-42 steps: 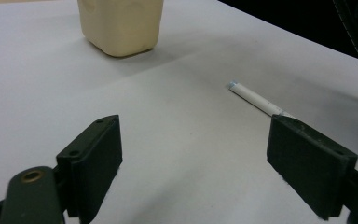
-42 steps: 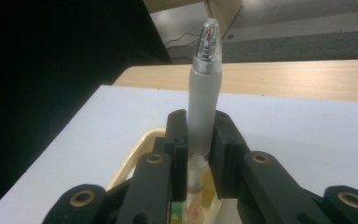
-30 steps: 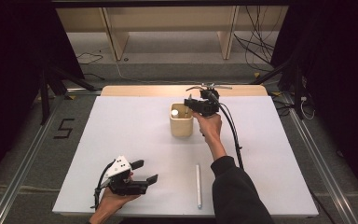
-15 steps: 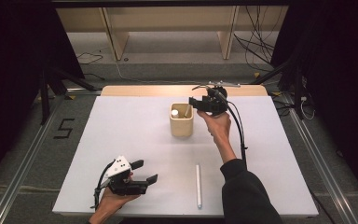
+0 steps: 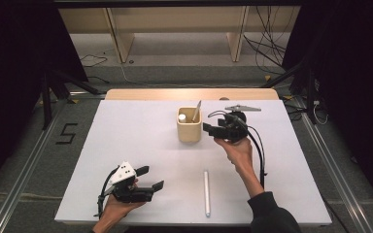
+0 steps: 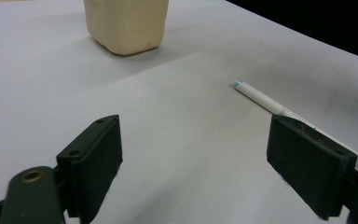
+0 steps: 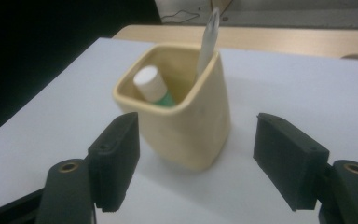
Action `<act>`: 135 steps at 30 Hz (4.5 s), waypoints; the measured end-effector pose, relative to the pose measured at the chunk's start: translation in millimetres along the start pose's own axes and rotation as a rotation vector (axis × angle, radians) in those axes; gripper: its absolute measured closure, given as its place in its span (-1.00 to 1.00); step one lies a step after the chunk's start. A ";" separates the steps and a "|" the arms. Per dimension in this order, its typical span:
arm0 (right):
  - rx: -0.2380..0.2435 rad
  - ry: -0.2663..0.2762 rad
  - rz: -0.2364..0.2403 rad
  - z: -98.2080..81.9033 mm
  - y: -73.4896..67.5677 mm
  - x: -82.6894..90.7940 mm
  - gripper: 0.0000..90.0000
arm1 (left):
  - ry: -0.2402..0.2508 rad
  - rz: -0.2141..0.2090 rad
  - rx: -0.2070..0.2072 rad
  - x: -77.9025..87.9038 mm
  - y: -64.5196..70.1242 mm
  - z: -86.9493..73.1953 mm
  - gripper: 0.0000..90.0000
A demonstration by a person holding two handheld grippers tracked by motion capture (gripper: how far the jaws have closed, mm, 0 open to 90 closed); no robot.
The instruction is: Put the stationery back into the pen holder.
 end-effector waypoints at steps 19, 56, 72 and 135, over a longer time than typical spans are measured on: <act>0.070 -0.078 0.049 -77.9 -35.3 36.0 -0.34 | 0.002 0.010 0.001 0.9 -1.8 0.6 -0.60; 0.204 -0.237 0.039 -145.8 -88.0 40.8 -0.30 | 0.008 0.002 0.002 0.9 -0.3 0.4 -0.61; 0.244 -0.283 0.018 -154.6 -91.7 33.3 -0.06 | 0.006 -0.001 0.001 0.6 0.4 0.2 -0.61; 0.216 -0.170 0.064 -140.4 -86.6 43.0 0.76 | 0.019 -0.060 0.095 -0.2 1.5 3.3 -0.61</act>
Point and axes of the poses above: each handheld gripper's, and its own axes: x roughly backward along the jaws, z roughly out of its top, y roughly to its right, the point moved 4 cm from there along -x, roughly forward along the jaws, and after that the axes turned 8 degrees about x, right-handed, at the moved point
